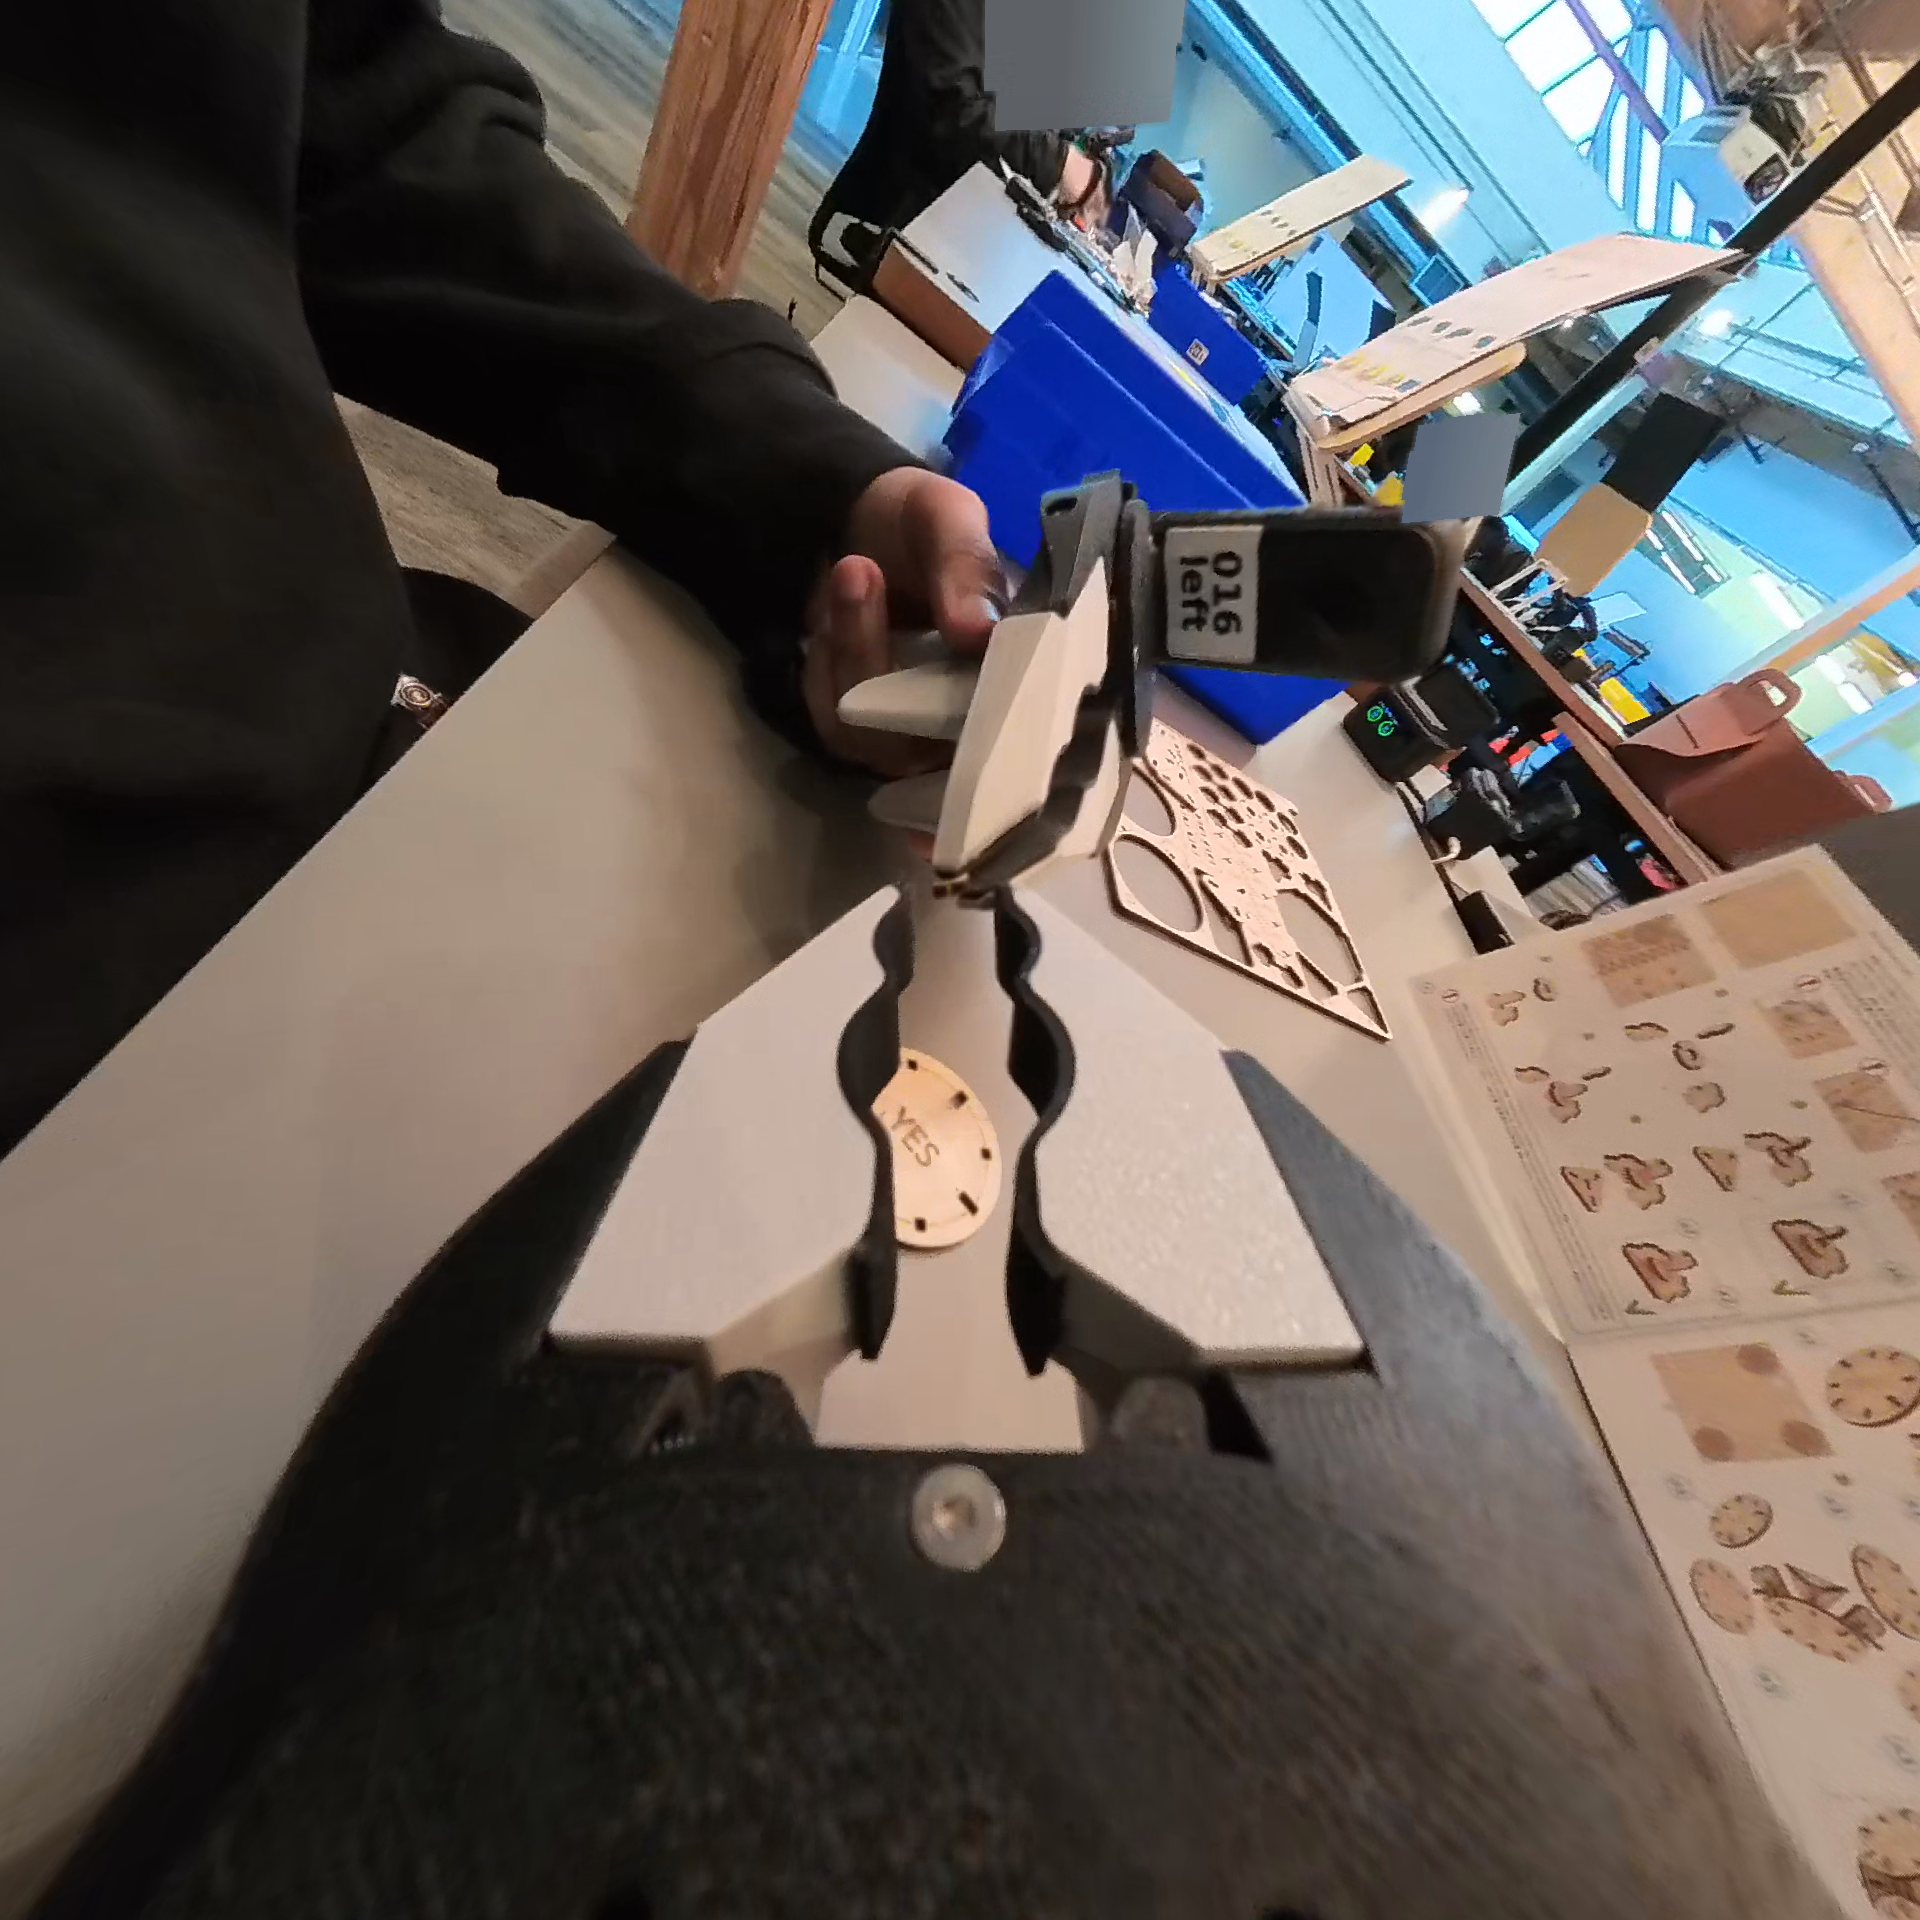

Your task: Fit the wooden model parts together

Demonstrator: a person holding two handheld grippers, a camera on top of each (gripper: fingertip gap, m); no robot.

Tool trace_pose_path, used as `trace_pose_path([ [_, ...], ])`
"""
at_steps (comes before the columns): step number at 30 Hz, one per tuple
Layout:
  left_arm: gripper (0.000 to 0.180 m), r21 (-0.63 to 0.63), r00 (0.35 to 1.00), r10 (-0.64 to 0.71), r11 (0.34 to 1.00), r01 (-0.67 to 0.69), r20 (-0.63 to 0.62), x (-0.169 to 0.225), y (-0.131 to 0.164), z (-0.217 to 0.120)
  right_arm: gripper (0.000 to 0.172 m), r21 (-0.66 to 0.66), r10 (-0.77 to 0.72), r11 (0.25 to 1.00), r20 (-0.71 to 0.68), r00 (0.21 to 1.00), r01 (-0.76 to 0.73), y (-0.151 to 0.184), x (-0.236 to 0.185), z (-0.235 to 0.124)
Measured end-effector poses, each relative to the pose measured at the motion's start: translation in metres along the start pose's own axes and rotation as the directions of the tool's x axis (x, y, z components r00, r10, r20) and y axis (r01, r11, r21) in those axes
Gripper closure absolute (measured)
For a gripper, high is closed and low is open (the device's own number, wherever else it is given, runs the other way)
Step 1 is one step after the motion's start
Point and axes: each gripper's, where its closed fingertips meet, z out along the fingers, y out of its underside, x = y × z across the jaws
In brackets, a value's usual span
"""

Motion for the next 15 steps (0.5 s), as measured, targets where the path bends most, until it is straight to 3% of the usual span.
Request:
trace_pose_path([
  [15, 0.18, 0.018, 0.999, -0.043, 0.999, 0.043, 0.005, -0.0045, -0.0027, -0.0012, 0.169, -0.033, -0.1, 0.995, -0.043, 0.994, 0.098, 0.0005, 0.0018, 0.0003],
])
